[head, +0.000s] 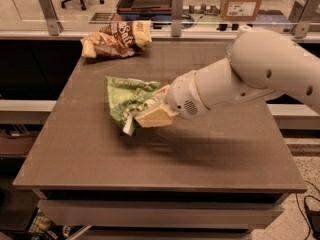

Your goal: Move green jalapeno chip bag near brown chip bag

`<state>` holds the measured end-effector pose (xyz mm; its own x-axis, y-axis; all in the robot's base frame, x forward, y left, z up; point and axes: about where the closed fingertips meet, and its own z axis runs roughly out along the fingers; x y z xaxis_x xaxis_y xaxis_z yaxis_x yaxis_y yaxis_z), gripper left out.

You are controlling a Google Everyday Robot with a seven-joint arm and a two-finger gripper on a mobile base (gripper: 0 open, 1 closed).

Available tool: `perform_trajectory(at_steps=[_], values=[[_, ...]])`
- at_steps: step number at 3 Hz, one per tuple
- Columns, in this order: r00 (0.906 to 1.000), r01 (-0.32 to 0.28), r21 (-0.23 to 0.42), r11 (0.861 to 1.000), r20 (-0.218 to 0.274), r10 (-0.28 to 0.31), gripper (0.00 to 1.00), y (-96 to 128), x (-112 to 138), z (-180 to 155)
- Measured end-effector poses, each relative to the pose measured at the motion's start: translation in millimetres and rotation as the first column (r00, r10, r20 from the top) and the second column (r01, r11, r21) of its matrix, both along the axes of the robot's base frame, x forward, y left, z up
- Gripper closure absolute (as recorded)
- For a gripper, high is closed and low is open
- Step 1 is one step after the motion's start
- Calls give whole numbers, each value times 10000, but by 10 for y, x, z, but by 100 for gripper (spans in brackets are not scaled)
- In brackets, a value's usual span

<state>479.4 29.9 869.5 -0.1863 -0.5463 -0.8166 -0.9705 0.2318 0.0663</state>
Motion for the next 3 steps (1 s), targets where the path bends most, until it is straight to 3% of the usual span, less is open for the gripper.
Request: perform_trajectory(at_steps=[1, 2, 3], values=[[9996, 114, -122, 9999, 269, -110, 100, -20, 175, 167], [9959, 680, -478, 9965, 637, -649, 100, -5, 360, 327], [9765, 1973, -829, 9768, 1048, -1883, 100, -6, 618, 453]])
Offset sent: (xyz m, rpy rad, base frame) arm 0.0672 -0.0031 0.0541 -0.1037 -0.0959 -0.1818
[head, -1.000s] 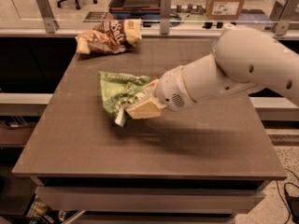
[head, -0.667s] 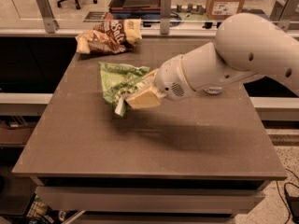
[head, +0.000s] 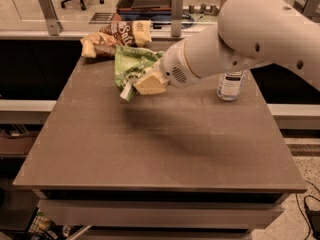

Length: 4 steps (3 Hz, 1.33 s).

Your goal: Move green jalapeno chip bag near brown chip bag

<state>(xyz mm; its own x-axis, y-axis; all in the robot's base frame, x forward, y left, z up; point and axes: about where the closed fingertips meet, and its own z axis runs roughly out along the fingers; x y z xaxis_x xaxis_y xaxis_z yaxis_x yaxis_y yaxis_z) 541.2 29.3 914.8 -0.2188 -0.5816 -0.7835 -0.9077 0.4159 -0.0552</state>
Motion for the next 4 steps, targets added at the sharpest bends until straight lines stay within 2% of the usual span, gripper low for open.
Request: perform_trajectory(at_steps=[1, 2, 3, 4], values=[[9946, 981, 179, 9950, 326, -986, 100, -73, 309, 57], [9832, 1670, 601, 9841, 644, -1708, 100, -228, 615, 72], [9657, 2380, 416, 9704, 964, -2410, 100, -348, 879, 134], [9399, 3213, -83, 9470, 1247, -3178, 100, -417, 1095, 144]])
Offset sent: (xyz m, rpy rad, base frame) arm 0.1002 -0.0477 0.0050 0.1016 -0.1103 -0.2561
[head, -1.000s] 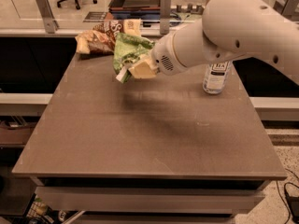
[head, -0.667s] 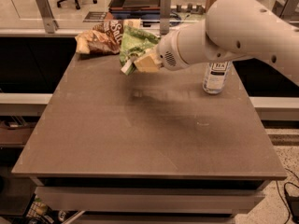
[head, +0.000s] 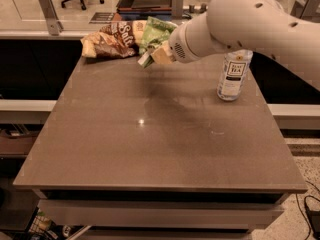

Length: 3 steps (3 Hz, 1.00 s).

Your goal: Move green jalapeno chip bag near brown chip bag

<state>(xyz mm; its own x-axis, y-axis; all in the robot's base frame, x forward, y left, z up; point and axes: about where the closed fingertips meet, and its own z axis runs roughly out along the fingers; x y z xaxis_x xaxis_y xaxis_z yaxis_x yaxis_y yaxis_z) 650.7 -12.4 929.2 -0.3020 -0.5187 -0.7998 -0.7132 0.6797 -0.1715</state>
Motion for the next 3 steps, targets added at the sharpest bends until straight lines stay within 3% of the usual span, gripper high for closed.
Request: perform_trajectory(at_steps=[1, 3], values=[[9972, 745, -481, 9961, -44, -748, 100, 0, 172, -44], [9862, 1595, -357, 9866, -380, -1608, 100, -11, 468, -333]])
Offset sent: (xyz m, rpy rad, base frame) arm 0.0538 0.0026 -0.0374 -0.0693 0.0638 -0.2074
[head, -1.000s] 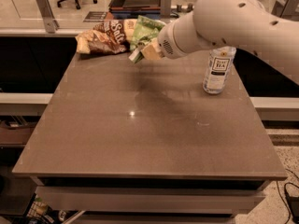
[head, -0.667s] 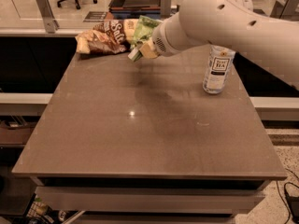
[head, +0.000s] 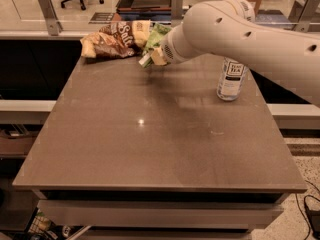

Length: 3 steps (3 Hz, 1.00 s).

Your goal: Move green jalapeno chip bag near brown chip bag

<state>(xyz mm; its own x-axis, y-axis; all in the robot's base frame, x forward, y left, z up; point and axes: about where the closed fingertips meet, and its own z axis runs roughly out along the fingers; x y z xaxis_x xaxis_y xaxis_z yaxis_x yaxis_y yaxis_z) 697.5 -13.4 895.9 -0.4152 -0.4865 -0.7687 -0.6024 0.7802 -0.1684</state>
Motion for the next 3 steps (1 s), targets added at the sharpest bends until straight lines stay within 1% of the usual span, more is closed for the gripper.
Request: perform_trajectory(at_steps=[1, 2, 3], values=[[9999, 99, 355, 9993, 27, -100, 100, -68, 106, -99], [10000, 79, 363, 9993, 29, -80, 82, -57, 102, -97], [10000, 61, 364, 9993, 40, -63, 59, -46, 97, -89]])
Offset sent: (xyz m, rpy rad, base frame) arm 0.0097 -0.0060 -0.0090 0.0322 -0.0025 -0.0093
